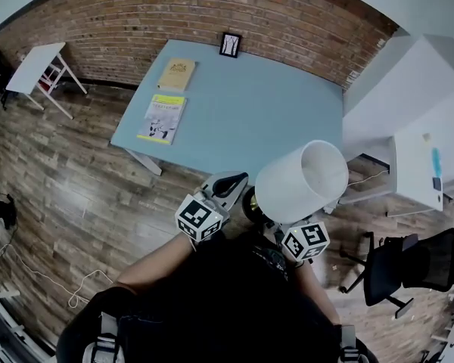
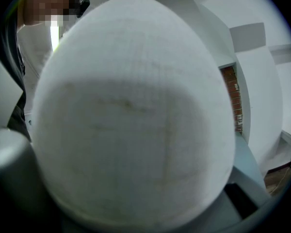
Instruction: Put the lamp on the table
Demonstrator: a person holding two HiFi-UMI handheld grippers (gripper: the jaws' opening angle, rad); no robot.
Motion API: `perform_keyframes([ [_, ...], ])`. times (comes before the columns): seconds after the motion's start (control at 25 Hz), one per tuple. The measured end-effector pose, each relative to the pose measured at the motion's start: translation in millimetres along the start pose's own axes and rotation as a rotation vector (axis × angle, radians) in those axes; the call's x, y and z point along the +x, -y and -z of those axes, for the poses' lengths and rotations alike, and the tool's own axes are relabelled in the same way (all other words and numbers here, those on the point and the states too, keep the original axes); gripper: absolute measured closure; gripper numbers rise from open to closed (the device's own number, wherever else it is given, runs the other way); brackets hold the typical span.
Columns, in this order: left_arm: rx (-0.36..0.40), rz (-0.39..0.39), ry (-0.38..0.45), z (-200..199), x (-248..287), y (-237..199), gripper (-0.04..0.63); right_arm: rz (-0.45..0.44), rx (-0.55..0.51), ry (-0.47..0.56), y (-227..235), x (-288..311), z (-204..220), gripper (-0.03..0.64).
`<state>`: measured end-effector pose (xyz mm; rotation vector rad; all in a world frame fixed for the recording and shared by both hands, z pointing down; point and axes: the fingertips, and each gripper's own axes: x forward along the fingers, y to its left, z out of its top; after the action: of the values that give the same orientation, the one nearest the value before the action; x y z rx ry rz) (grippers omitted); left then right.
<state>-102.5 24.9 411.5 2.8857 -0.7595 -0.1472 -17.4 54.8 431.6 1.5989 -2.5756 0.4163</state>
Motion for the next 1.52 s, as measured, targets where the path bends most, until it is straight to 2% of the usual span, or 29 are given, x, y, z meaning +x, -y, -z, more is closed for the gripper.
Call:
perform_keyframes([
  [0.28, 0.047, -0.029, -0.008, -6, -9, -18, 0.586, -0.032, 0.005, -0.008, -6, 30, -1, 0.485],
  [0.68, 0.041, -0.070, -0.012, -6, 0, -49, 0.586, -0.062, -0.003, -0.009, 4, 60, -9, 0.485],
  [1.08, 0.016, -0.081, -0.032, 2, 47, -71, 0.586, -0.075, -0.001, -0.024, 49, 84, -19, 0.485],
  [1.52, 0.000, -0.089, -0.039, 12, 131, -97, 0.586, -0.097, 0.004, -0.051, 126, 114, -29, 0.485],
])
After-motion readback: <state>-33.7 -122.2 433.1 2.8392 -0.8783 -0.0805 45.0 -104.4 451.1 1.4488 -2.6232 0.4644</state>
